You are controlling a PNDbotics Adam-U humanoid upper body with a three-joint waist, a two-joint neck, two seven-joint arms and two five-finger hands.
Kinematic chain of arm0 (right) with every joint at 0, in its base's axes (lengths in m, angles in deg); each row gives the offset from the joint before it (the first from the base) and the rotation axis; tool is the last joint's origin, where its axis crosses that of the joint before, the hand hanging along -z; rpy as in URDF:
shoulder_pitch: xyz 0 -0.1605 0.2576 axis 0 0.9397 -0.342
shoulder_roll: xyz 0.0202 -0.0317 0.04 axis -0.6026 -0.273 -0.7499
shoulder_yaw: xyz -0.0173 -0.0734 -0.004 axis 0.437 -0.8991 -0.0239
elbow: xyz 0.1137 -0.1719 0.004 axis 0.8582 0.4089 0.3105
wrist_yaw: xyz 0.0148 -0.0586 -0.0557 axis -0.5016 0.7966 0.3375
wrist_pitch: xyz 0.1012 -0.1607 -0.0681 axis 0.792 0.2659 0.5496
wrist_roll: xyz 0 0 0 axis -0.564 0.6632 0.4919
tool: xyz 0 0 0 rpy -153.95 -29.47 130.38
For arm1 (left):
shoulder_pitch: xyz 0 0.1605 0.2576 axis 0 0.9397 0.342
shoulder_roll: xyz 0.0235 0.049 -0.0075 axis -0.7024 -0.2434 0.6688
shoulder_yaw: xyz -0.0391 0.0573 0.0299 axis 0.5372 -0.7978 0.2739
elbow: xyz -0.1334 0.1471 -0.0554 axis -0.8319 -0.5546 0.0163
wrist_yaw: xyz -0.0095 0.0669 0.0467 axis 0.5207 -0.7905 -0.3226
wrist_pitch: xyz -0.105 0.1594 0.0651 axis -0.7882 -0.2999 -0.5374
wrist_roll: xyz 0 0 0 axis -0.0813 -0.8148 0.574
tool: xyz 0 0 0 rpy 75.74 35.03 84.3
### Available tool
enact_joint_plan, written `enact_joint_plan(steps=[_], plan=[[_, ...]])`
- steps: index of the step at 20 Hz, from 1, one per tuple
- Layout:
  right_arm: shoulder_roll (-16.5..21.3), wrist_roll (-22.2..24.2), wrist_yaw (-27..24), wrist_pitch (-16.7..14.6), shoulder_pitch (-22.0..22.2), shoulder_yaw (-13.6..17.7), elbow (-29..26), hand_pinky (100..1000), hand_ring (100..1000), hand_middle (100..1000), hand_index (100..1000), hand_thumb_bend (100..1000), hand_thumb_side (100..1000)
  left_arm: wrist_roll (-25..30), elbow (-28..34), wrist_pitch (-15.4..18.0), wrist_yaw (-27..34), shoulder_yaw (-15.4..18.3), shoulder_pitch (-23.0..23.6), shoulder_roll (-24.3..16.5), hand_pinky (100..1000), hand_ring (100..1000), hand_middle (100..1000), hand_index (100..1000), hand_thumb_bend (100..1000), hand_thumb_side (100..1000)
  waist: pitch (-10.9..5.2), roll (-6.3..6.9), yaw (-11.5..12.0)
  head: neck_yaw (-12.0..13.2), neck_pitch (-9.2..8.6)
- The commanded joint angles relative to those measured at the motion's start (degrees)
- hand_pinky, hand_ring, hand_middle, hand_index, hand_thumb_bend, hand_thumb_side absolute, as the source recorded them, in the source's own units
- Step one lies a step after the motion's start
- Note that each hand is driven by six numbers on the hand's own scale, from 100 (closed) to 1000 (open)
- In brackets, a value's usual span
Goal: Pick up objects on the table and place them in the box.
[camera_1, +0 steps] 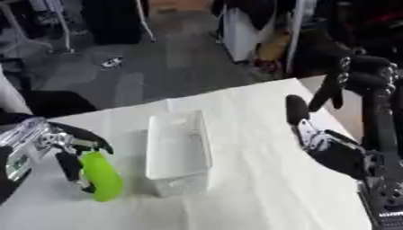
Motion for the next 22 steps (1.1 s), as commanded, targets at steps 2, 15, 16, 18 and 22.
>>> enact_joint_plan(steps=[2,15,16,18,22], plan=[[0.6,0.0,-0.2,-0.1,-0.8,0.3,-0.9,136,302,299,359,302,445,1.8,0.8,1.1,0.8,0.9,0.0,0.0,461,755,919,901,479,359,-0.44,-0.29,-0.1,-0.2,-0.31],[0.5,0.0,-0.2,0.0,-0.8,0.3,-0.9,136,302,299,359,302,444,0.7,4.6,-1.6,2.9,2.6,0.3,-0.4,106,309,429,435,100,347,-0.49,-0.28,-0.1,-0.2,-0.07],[0.5,0.0,-0.1,0.0,-0.8,0.3,-0.9,136,302,299,359,302,444,0.3,4.8,-1.8,3.0,2.7,0.3,-0.4,100,185,306,312,100,480,-0.51,-0.28,-0.1,-0.2,-0.07],[0.5,0.0,-0.1,0.0,-0.8,0.4,-0.9,136,302,299,359,302,444,-1.9,5.8,-2.4,3.8,3.2,0.3,-0.5,100,100,212,245,100,517,-0.54,-0.30,0.0,-0.3,-0.10],[0.5,0.0,-0.1,0.0,-0.8,0.4,-0.9,136,302,299,359,302,444,-7.8,8.4,-2.6,4.5,3.8,0.5,-0.8,100,100,100,181,100,555,-0.58,-0.30,0.0,-0.3,-0.09]])
